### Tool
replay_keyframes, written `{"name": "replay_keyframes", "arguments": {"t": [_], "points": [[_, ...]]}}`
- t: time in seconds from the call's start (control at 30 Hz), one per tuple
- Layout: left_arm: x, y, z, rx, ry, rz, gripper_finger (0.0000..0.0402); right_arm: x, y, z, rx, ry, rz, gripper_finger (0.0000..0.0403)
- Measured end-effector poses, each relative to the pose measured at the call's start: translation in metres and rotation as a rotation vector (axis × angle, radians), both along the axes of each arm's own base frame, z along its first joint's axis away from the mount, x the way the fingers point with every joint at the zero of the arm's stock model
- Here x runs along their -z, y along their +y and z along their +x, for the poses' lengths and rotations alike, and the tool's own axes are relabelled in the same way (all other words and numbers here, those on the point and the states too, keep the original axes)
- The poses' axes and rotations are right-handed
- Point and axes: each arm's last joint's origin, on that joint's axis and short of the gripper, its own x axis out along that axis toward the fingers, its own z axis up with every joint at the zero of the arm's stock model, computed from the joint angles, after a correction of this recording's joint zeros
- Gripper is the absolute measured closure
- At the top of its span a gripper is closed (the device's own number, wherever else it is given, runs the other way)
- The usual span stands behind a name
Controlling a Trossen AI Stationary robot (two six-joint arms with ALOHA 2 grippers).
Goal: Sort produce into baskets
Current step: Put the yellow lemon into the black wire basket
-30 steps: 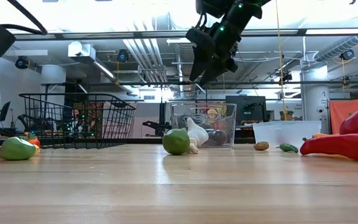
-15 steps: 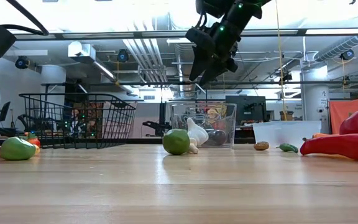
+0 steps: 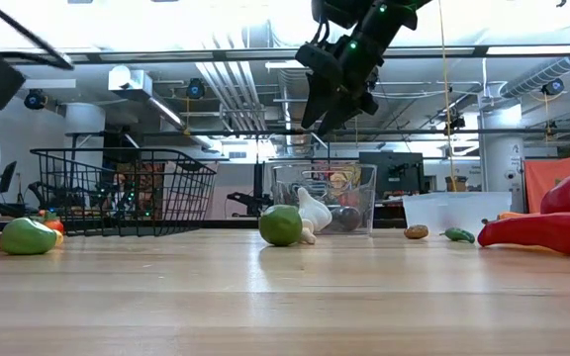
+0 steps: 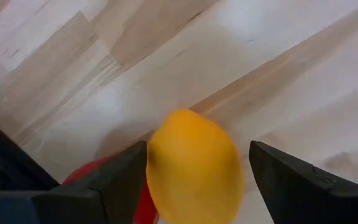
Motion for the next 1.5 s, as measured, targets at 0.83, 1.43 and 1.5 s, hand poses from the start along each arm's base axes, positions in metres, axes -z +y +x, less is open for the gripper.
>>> {"name": "replay_keyframes", "arguments": {"t": [0.83,1.43,1.5], "points": [[0.011,-0.032,-0.007,0.277,0.039,0.010,0.0156,0.000,0.002,0.000,0.024,-0.011,0.021,0.0188],[-0.013,-0.044,0.003,0.407,-0.172,0.150,0.0170,0.000,0.002,0.000,0.035,-0.016,0.029,0.0188],[-0.020,-0.045,0.005,0.422,-0.201,0.186,0.0170,0.000,0.002,0.000,0.031,-0.014,0.026,0.0188]]}}
